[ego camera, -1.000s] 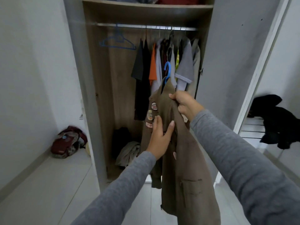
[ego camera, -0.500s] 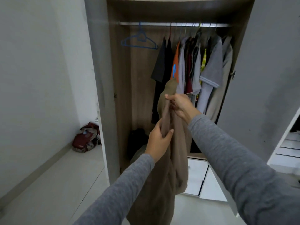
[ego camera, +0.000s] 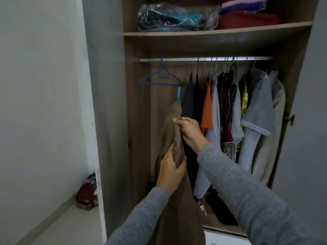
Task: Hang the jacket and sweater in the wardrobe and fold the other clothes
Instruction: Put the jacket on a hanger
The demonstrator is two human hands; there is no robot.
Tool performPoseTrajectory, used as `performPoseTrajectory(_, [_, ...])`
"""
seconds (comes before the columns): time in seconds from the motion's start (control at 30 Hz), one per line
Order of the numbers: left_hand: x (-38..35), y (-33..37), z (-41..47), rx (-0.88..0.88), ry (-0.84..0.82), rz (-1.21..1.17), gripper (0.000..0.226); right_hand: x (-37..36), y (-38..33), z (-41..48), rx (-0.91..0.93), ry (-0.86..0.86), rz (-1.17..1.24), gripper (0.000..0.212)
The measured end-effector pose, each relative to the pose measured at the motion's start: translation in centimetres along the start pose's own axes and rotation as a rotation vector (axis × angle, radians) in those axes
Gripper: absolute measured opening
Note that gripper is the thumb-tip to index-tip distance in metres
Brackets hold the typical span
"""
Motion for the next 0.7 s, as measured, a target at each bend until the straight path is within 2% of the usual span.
performPoseTrajectory(0.1, [-0.2,-0.3,6.1,-0.06,-0.008,0.011,0.06,-0.8,-0.5,5.4,0.053,0.018,-0.007,0.012])
performPoseTrajectory(0.23, [-0.7,-0.6,14.0,-0.113,-0.035,0.02,0.064,-1.7,-1.2,12.4,0.123,0.04,-0.021,0.018])
performPoseTrajectory(0.37, [-0.6,-1.0,21.3,-0.19,-0.041,0.049,0.064,-2.8,-1.8,19.1,0.201,0.055,-0.015,0.012])
performPoseTrajectory(0.47, [0.0,-1.2,27.3,-0.267,-0.006,0.067,0.055,-4.1,-1.8,25.1,0.275,0.042,-0.018,0.005])
performPoseTrajectory(0.57, [0.1,-1.6,32.1,-0.326,0.028,0.066,0.042,-4.8,-2.0,29.9,0.334,0.066,-0.024,0.013])
performPoseTrajectory(0.63, [-0.3,-2.1,35.4,-0.325,0.049,0.044,0.038,-4.7,-2.3,33.4,0.378,0.088,-0.062,0.007])
performPoseTrajectory(0.7, [-1.1,-2.2,39.1,-0.297,0.049,0.013,0.035,-4.4,-2.8,37.5,0.392,0.125,-0.07,0.016])
Point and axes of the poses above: each hand's wrist, its own z-axis towards the middle knuckle, its own x-axis out of the back of the hand, y = z × x, the point moved 3 cm from there along z, towards the middle knuckle, and after that the axes turned 7 degrees about x, right-handed, at the moved point
